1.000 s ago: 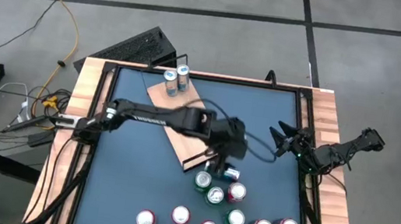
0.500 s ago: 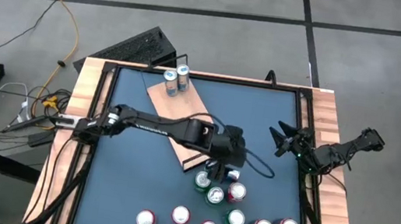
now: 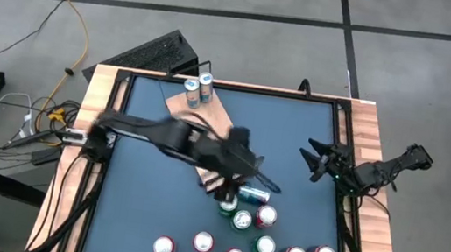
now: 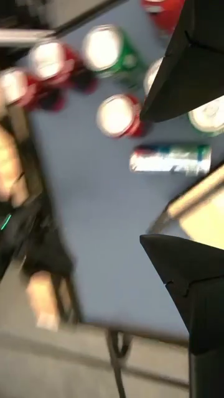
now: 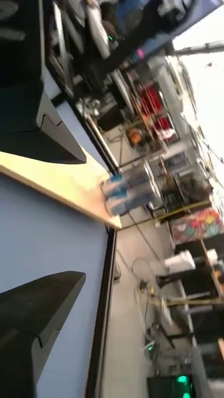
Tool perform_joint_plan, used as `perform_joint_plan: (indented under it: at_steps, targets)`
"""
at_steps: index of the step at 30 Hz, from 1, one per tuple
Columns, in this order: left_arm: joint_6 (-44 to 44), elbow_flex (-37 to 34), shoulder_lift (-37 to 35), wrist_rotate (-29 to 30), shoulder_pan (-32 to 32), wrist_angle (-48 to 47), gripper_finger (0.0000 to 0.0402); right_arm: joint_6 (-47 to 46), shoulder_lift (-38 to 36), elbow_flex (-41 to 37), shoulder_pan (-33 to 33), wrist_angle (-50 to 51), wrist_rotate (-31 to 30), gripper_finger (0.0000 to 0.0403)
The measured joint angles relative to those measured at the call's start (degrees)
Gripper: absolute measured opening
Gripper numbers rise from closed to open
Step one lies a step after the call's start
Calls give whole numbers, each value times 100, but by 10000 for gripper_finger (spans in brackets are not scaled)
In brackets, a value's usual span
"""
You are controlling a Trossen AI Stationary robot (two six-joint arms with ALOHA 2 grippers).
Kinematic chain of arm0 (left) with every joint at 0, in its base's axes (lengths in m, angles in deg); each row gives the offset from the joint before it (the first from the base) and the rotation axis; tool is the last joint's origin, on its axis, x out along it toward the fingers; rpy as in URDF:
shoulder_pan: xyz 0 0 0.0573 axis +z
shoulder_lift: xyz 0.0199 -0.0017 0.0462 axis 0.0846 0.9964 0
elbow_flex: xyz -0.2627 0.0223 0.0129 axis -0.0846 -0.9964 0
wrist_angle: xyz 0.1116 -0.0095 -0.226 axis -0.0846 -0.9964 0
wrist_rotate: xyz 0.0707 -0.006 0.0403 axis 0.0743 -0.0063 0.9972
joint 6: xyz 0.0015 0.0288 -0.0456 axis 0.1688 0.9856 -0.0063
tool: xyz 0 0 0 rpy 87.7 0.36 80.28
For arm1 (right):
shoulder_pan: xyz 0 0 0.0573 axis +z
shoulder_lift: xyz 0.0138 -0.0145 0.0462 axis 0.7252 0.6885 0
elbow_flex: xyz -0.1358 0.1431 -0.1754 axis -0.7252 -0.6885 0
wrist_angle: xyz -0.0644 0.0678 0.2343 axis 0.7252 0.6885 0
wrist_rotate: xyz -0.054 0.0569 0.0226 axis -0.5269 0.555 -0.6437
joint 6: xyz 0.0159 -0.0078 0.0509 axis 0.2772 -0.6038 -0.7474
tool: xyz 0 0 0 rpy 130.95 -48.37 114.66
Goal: Place canned beverage on shelf
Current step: Put the top left red white soda can on the shelf
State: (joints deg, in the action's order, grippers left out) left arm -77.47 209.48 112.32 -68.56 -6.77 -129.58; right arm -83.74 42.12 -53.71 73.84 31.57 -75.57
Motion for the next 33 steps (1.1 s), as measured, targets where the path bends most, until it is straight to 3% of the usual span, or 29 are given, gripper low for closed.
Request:
perform_joint_plan:
  at_steps: [4,12,17,21,26,33]
  targets:
    - [-415,17,-630,478,-27,-23,293,340,111,337,-2,-22,43,282]
    - [-1112,7,-1425,514,-159,-274,293,1125,952,1627,-2,27,799,282]
    - [-1286,4,-1614,518,-245,-618,293,892,2028,2523,2,979,1584,282]
    - [-1541,0,-1732,493,-284,-1004,293,350,3143,3270,0,2262,2609,282]
    - [-1897,2,-1864,482,-291,-1200,293,-35,4473,4248,4,3123,3736,282]
    - [-1737,2,-2103,406,-288,-1286,293,-64,5894,5235,307,3703,4091,285]
